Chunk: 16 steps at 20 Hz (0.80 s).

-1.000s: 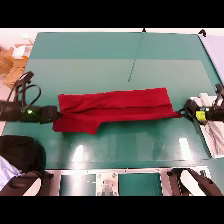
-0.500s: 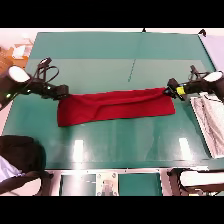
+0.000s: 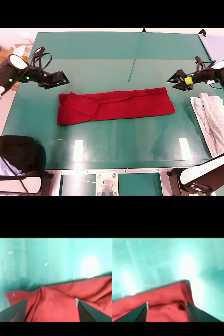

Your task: Fold the shirts.

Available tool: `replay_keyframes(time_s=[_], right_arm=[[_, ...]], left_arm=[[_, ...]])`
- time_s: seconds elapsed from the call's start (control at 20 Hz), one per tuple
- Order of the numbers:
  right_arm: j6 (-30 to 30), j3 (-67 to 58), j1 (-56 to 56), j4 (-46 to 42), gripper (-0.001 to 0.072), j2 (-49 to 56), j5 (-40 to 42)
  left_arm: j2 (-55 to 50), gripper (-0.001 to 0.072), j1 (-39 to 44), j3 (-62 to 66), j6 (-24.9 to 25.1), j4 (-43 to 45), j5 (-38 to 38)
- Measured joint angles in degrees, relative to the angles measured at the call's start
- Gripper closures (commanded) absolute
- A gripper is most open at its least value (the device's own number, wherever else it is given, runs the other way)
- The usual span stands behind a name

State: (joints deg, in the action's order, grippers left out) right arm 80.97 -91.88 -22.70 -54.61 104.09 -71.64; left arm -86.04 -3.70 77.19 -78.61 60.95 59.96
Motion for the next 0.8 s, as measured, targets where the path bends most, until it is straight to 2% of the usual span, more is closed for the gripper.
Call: replay_keyframes(time_s=[0.25, 0.5, 0.55, 0.6, 0.65, 0.7, 0.75, 0.8], right_arm=[[-8.7, 1.0, -4.0, -0.3, 0.0167, 3.2, -7.3], [-12.9, 1.9, -3.0, 1.3, 0.0175, 7.1, -11.2], [-13.5, 2.0, -2.4, 1.2, 0.0313, 7.8, -11.5], [-13.9, 2.1, -1.8, 0.4, 0.0618, 8.4, -11.4], [-14.2, 2.2, -1.2, 0.5, 0.0693, 9.2, -11.6], [-14.3, 2.2, -0.6, 1.3, 0.0694, 9.6, -12.3], [-14.7, 1.9, -0.1, 0.4, 0.0695, 9.7, -12.2], [-14.8, 1.7, 0.0, 0.3, 0.0695, 9.9, -12.7]], left_arm=[[-0.4, -0.0013, -1.1, 1.3, -0.2, -0.7, 4.9], [-0.4, -0.0013, -1.3, 1.5, -0.6, -5.2, 6.1], [-0.5, -0.0012, -1.3, 1.6, -0.7, -6.2, 6.3], [-0.5, 0.0017, -1.3, 1.6, -0.7, -7.1, 6.4], [-0.5, 0.0267, -1.3, 1.6, -0.7, -8.0, 6.3], [-0.6, 0.0541, -1.2, 1.6, -0.6, -9.0, 6.3], [-0.6, 0.0689, -0.8, 1.6, -0.1, -9.7, 6.2], [-0.5, 0.0686, -0.2, 1.6, 0.7, -10.5, 5.7]])
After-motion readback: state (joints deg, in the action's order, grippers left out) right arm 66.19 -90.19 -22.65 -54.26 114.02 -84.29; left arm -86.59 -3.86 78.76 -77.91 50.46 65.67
